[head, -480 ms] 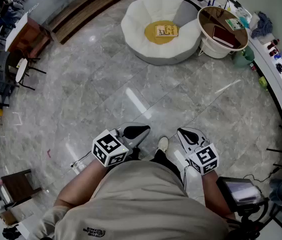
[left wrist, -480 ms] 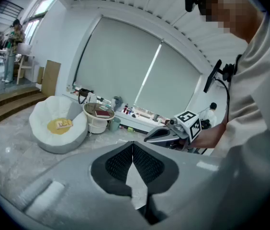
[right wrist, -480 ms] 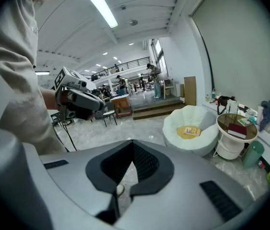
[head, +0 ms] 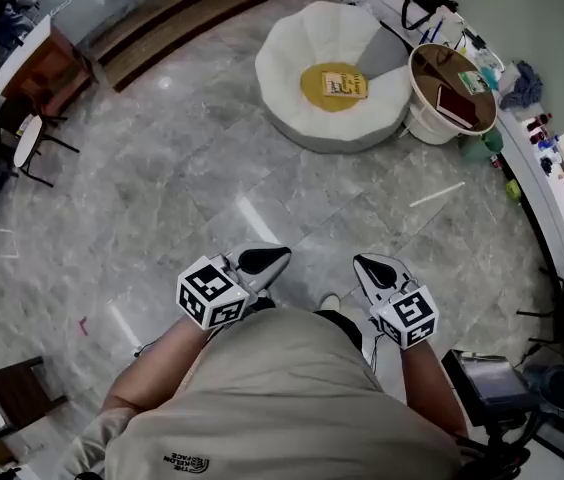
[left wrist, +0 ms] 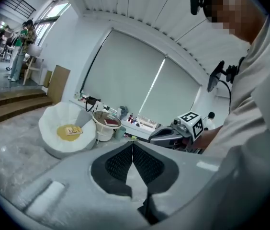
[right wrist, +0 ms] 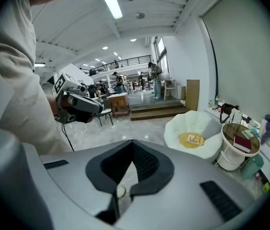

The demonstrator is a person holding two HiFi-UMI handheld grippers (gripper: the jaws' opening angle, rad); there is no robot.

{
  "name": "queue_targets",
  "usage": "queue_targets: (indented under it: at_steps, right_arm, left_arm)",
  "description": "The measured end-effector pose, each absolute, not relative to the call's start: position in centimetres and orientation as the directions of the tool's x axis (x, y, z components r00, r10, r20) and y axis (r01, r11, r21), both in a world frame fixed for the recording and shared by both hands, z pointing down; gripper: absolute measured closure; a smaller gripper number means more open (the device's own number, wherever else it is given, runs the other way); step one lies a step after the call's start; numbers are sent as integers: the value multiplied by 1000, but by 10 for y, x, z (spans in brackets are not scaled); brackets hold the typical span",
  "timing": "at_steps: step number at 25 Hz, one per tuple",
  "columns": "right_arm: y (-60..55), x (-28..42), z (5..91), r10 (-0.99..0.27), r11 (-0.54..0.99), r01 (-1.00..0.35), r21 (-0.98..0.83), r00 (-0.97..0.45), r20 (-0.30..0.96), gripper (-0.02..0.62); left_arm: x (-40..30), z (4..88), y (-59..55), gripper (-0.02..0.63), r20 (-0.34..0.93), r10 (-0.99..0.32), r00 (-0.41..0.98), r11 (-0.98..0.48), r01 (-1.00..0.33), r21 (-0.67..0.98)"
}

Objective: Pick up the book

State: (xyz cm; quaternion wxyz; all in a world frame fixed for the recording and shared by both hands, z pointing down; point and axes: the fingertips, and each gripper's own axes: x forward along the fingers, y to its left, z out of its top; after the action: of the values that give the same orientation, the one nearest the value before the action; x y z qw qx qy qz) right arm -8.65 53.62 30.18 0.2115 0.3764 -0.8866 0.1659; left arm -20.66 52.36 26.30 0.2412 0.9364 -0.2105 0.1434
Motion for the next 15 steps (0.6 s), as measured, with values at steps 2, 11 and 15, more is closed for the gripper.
queue_targets:
  at_steps: [2,11,15]
  right_arm:
    - [519,-112,297,-597,663,-738,-128,-624,503,583]
    - [451,-148,282,-687,573,-814,-99,-543,483,482]
    - [408,-112,290,-704,545,-833,-101,-519,484,455]
  left_arm:
    - [-233,262,504,597,364,-319,875,-799,-455,392]
    - [-290,291,431,595,398,-305,865,-771,-470,431]
    - [-248,299,392,557,383,-291,877,-777,-450,441]
